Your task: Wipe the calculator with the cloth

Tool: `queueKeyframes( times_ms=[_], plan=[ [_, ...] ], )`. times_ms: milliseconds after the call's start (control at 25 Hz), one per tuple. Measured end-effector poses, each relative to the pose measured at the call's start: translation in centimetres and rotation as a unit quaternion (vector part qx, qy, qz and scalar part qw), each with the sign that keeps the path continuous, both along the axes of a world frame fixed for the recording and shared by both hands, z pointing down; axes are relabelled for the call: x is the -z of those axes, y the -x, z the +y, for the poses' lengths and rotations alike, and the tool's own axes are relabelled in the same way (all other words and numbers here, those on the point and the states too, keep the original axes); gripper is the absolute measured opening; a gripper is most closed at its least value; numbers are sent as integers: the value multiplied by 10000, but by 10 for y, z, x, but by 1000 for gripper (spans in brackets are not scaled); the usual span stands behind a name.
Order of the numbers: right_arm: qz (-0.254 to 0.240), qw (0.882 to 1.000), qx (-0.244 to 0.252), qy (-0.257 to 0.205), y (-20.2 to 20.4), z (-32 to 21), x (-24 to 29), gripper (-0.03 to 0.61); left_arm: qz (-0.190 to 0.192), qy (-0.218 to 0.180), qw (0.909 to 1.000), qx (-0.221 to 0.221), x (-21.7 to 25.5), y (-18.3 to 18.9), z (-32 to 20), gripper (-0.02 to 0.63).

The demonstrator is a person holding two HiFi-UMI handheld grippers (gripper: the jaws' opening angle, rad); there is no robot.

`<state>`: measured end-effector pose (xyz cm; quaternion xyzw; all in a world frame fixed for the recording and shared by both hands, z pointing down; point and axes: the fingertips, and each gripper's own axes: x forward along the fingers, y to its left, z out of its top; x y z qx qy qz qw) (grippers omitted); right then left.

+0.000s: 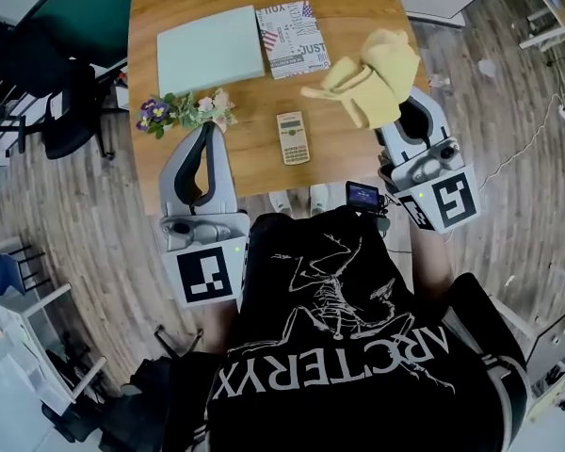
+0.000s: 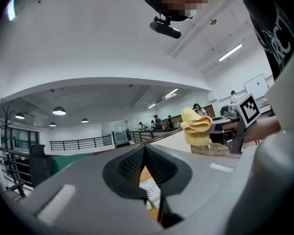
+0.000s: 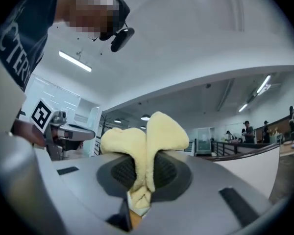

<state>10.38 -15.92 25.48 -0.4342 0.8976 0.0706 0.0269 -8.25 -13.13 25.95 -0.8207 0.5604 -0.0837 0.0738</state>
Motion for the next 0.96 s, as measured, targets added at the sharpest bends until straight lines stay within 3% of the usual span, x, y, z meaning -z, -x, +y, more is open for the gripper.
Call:
queueKeyframes(
  times_ms=[400,960],
  plan=[
    [172,9996,31,-219,17,5,2,54,37,-28,10000,42,-1,6,-2,9],
    [48,9984,427,-370,31,11,4,54,-149,70,9998,97,-3,-5,5,9]
  ],
)
